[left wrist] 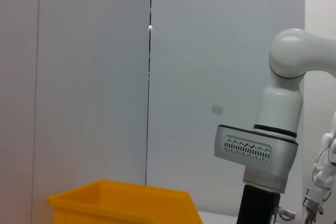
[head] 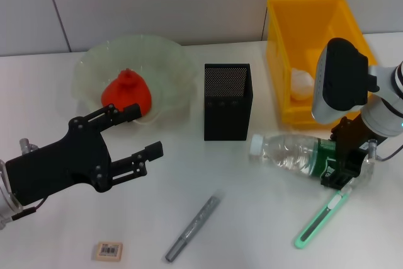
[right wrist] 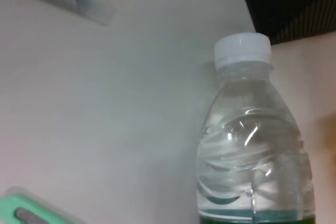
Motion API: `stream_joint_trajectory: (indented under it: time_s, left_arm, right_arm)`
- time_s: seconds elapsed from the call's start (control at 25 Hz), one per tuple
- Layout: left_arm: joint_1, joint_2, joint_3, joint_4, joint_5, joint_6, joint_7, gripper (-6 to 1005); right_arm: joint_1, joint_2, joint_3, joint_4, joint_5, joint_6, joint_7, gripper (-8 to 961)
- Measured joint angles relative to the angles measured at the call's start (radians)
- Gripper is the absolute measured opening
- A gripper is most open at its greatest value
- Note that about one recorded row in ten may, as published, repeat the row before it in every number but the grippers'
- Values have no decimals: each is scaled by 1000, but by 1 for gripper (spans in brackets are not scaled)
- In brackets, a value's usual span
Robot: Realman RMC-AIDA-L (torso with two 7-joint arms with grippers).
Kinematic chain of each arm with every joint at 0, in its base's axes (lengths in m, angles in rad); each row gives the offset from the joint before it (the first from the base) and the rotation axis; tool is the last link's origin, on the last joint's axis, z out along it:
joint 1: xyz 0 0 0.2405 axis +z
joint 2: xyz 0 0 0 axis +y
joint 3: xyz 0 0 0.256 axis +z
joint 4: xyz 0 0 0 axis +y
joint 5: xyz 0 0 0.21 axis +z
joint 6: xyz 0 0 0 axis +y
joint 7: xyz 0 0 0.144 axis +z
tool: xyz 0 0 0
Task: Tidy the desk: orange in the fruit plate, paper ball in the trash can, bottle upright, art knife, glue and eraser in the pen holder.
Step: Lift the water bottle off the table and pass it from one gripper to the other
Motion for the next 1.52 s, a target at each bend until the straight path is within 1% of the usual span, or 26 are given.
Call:
stream_joint_trajectory:
  time_s: [0.24,0.4,0.56,0.76,0.8,0.84,1.0,1.16,1.2,1.24,1.36,1.4,1.44,1.52]
  left_arm:
    - [1,0,0,0,0,0,0,774]
    - [5,0,0,0,-9,0,0,774]
    - [7,1,2,0,-20,0,0,774]
    - [8,2,3,0,-23,0,0,774]
    - [8,2,4,0,-23,0,0,774]
    - [8,2,4,0,-23,0,0,774]
    - [9,1,5,0,-23,0,0,774]
    - [10,1,6,0,-23,0,3,774]
    - [10,1,6,0,-23,0,3,774]
    - [10,1,6,0,-23,0,3,774]
    - [11,0,1,0,-24,0,11,774]
    - [12,0,0,0,-25,1,11,774]
    - [12,0,0,0,-27,1,11,774]
    - [13,0,0,0,-32,1,11,774]
  right_arm:
    - [-6,1,-2,18,4,0,10,776]
    - [-27,3,-2,70,37,-2,19,775]
    - [-37,4,-5,84,40,-7,19,775]
    - [-52,5,-5,110,83,-45,19,768]
    - [-71,5,-6,155,105,-66,19,766]
    - [-71,5,-6,155,105,-66,19,766]
    - [-113,5,-17,247,144,-101,20,766]
    - [-137,5,-18,288,167,-113,20,767]
    - [-155,5,-18,325,185,-118,20,767]
    - [-155,5,-18,325,185,-118,20,767]
    - [-187,5,-18,389,219,-120,20,766]
    - [-207,5,-14,430,245,-122,22,766]
    - [-207,5,-14,430,245,-122,22,766]
    - [-228,5,-7,474,282,-124,25,766]
